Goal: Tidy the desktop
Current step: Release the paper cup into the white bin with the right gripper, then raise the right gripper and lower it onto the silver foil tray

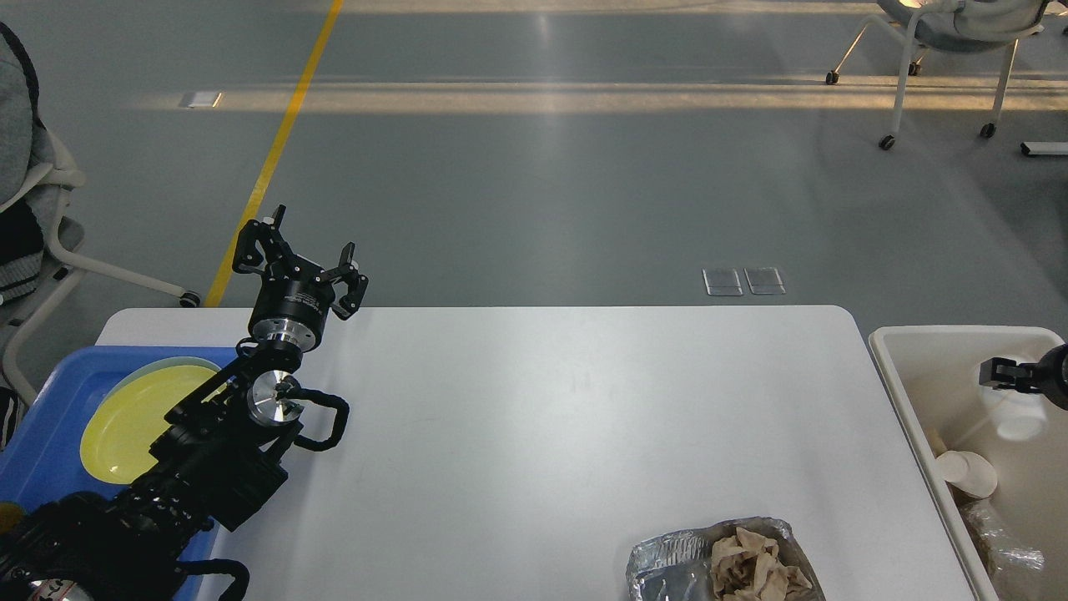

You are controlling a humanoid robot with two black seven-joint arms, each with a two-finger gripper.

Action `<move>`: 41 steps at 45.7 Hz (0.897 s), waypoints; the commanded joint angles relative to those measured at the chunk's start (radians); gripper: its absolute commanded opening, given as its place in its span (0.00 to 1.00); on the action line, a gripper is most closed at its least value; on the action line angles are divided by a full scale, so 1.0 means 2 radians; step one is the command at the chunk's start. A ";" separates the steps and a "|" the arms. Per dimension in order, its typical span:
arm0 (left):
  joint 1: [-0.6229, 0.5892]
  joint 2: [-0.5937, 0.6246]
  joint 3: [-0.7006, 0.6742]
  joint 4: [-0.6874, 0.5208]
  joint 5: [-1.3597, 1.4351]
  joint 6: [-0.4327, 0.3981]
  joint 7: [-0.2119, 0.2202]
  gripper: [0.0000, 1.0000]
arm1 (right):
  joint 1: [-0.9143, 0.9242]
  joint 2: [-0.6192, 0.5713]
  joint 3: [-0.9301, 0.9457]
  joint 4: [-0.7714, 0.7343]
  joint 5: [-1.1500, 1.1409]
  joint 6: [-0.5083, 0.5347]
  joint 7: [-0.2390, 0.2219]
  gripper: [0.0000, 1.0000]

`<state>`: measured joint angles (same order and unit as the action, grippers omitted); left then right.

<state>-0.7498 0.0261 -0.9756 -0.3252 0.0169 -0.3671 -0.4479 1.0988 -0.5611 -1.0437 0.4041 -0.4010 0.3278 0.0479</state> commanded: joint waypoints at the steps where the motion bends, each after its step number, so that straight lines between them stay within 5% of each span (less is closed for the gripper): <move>1: 0.000 0.000 0.000 0.000 0.000 0.000 0.000 1.00 | 0.000 0.001 -0.003 0.000 0.000 -0.002 0.000 1.00; 10: 0.000 0.000 0.000 0.000 0.000 0.000 0.000 1.00 | 0.030 0.010 0.003 0.013 0.004 0.002 0.000 1.00; 16: 0.000 0.000 0.000 0.000 0.000 -0.001 0.000 1.00 | 0.121 0.002 0.003 0.101 0.006 0.019 0.000 1.00; 27: 0.000 0.000 0.000 0.000 0.000 0.000 0.000 1.00 | 0.355 -0.023 0.005 0.293 0.036 0.150 -0.001 1.00; 41: 0.000 0.000 0.000 0.000 0.000 0.000 0.000 1.00 | 0.563 -0.020 0.008 0.412 0.101 0.282 0.001 1.00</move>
<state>-0.7499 0.0260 -0.9756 -0.3252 0.0169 -0.3671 -0.4479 2.0813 -0.6028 -1.0324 1.1618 -0.2466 0.7943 0.0470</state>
